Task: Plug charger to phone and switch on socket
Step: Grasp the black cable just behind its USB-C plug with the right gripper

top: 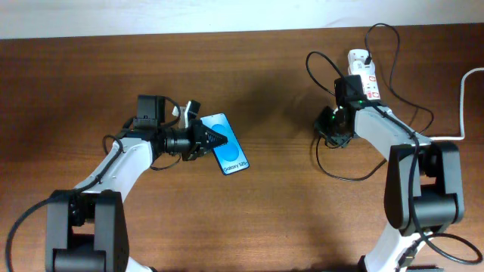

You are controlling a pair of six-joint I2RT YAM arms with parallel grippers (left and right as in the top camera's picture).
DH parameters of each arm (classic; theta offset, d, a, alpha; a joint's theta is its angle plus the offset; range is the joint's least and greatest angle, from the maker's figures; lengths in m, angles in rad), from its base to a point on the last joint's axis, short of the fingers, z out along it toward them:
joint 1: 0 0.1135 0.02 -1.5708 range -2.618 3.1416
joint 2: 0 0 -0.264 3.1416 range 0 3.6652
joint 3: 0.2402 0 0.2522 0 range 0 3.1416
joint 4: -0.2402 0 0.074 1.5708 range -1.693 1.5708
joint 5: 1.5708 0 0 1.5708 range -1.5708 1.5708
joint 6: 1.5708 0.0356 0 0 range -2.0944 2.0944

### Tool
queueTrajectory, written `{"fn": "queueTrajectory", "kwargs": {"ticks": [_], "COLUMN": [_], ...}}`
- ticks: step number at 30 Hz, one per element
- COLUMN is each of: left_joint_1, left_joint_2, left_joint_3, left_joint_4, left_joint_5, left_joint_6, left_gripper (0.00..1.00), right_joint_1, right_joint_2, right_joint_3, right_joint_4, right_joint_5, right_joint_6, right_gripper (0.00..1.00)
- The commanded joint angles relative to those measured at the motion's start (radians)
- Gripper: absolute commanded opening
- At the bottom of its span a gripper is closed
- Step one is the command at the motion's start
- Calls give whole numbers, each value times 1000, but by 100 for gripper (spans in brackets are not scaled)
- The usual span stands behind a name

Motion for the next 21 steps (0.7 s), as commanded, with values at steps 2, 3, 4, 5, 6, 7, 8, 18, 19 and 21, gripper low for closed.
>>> {"fn": "queueTrajectory", "kwargs": {"ticks": [2, 3, 4, 5, 6, 7, 8, 18, 19, 21], "left_joint_1": [0, 0, 0, 0, 0, 0, 0, 0, 0, 0], "left_joint_2": [0, 0, 0, 0, 0, 0, 0, 0, 0, 0], "left_joint_3": [6, 6, 6, 6, 6, 6, 6, 6, 6, 6], "left_joint_4": [-14, -14, -14, -14, -14, -14, -18, -15, -9, -10], "left_joint_5": [30, 30, 30, 30, 31, 33, 33, 58, 90, 132], "left_joint_6": [16, 16, 16, 16, 16, 16, 16, 45, 73, 95], "left_gripper": [0, 0, 0, 0, 0, 0, 0, 0, 0, 0], "right_joint_1": [-5, -5, -5, -5, -5, -5, -5, -4, -4, -3], "right_joint_2": [69, 70, 70, 70, 71, 71, 71, 27, 14, -18], "right_joint_3": [-20, -21, -21, -21, -21, -21, -21, -21, -21, -21], "right_joint_4": [-8, -8, -8, -8, -8, -8, -8, -27, -37, -73], "right_joint_5": [-30, -30, -30, -30, -30, -30, -29, -229, -263, -334], "right_joint_6": [2, 2, 2, 1, -7, -21, -24, -281, -307, -367], "right_gripper": [18, 17, 15, 13, 11, 4, 4, 4, 4, 4]}}
